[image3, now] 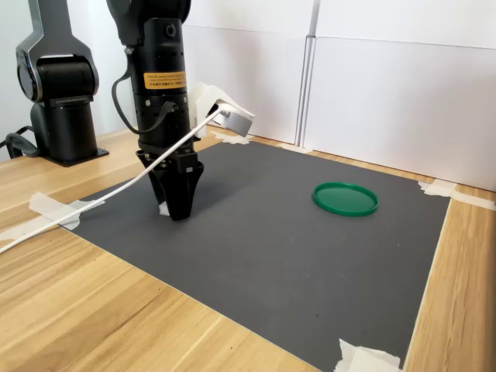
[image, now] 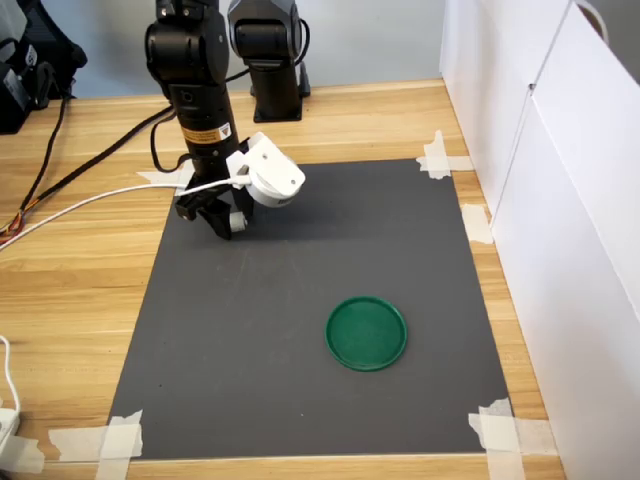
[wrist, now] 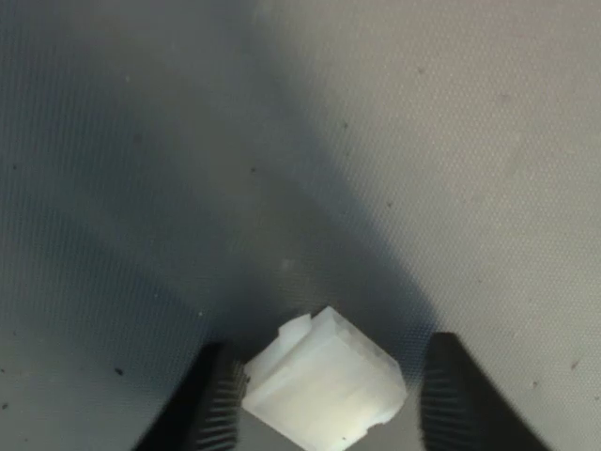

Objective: Grasp a white terminal and put it in the green lid.

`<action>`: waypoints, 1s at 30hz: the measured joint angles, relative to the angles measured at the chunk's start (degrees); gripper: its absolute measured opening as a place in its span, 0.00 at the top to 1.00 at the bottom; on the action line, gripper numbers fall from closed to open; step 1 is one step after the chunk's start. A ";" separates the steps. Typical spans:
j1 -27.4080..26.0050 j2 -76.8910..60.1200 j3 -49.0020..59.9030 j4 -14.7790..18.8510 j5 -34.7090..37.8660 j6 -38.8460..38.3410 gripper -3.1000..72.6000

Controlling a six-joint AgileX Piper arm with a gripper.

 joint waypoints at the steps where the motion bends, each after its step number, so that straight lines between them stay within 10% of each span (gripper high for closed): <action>1: 0.00 0.00 0.00 -0.06 0.00 0.05 0.40; 9: 0.00 -0.33 -0.28 0.32 0.34 0.68 0.47; 17: 0.74 -0.72 -12.94 10.72 10.49 1.77 0.47; 30: 17.84 10.65 -37.19 9.73 16.64 17.09 0.47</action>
